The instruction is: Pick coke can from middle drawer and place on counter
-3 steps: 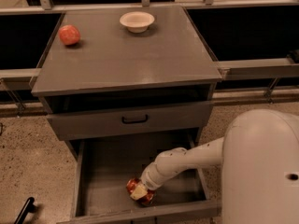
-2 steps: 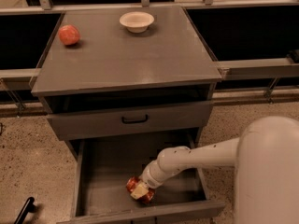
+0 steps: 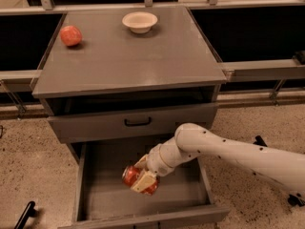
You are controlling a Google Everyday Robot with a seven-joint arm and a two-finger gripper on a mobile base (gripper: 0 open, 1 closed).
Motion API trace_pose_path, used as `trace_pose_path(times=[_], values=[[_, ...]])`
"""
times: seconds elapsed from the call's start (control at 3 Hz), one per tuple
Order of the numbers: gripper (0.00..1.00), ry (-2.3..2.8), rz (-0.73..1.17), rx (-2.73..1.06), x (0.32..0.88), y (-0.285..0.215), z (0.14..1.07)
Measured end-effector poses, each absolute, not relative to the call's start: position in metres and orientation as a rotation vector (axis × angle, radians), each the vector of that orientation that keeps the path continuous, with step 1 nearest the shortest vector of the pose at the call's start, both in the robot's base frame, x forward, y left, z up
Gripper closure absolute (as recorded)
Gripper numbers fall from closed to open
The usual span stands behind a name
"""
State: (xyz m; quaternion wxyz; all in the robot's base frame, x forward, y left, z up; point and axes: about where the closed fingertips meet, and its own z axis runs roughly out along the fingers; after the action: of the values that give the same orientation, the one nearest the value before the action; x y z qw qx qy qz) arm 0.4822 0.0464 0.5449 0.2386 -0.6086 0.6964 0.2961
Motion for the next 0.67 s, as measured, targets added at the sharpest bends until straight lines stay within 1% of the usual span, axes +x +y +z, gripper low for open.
trace_pose_path(times=[0.33, 0.67], values=[[1.0, 1.733, 0.688, -1.928, 0.445, 0.052, 0.607], [1.0, 1.739, 0.506, -2.013, 0.449, 0.05, 0.681]])
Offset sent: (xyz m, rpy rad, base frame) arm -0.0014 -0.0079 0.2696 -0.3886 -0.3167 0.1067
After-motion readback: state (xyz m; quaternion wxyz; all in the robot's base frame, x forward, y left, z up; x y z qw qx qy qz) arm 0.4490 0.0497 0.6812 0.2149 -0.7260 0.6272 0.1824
